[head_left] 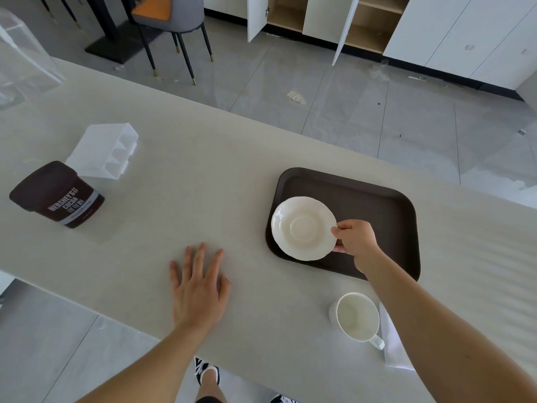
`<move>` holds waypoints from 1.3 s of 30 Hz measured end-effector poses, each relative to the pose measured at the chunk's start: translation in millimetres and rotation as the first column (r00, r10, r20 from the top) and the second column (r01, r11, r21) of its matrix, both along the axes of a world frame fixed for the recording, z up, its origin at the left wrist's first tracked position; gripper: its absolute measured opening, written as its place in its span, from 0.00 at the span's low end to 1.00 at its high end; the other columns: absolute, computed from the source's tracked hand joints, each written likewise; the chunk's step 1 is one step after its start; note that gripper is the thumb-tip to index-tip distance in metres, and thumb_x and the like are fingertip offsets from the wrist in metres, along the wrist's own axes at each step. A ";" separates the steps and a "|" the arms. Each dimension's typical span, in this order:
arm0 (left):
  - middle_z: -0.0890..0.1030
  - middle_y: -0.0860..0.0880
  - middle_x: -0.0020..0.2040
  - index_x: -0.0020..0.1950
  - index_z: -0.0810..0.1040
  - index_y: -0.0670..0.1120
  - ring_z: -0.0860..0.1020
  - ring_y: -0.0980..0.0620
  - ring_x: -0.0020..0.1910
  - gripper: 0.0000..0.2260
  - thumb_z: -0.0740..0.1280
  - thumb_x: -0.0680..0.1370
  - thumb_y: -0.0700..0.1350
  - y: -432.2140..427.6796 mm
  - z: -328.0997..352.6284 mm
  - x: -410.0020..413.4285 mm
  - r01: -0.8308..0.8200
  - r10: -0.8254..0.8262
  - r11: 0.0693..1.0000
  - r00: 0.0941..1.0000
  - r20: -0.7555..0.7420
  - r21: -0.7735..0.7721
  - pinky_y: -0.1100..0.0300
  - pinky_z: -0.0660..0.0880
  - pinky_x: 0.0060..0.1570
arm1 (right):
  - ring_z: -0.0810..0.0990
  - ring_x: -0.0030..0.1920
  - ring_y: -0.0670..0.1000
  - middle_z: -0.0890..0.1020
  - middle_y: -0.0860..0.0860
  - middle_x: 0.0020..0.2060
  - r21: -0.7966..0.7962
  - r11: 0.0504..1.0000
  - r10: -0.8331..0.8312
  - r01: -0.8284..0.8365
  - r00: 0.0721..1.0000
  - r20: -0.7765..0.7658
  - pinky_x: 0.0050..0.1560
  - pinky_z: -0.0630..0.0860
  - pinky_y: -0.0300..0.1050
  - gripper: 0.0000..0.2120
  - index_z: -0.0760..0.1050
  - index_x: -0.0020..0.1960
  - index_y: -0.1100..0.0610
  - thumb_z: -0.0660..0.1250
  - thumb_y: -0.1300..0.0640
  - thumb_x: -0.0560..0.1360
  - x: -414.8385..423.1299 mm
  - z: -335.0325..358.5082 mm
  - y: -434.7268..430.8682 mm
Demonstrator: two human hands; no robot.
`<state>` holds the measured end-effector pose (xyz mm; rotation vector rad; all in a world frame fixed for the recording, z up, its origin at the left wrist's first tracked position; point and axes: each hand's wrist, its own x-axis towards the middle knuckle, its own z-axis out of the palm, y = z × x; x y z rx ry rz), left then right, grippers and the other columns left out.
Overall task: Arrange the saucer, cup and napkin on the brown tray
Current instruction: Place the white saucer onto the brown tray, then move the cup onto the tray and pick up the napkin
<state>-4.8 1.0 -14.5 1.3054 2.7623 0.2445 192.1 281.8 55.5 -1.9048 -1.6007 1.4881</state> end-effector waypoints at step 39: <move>0.67 0.41 0.76 0.74 0.69 0.52 0.60 0.38 0.78 0.26 0.54 0.76 0.52 0.9 6.4 3.8 -0.021 0.021 1.000 1.000 0.016 0.016 0.34 0.52 0.75 | 0.79 0.37 0.38 0.79 0.34 0.38 0.130 0.805 0.497 -0.578 0.779 0.383 0.40 0.73 0.30 0.11 0.81 0.50 0.44 0.77 0.49 0.69 161.3 41.2 -133.5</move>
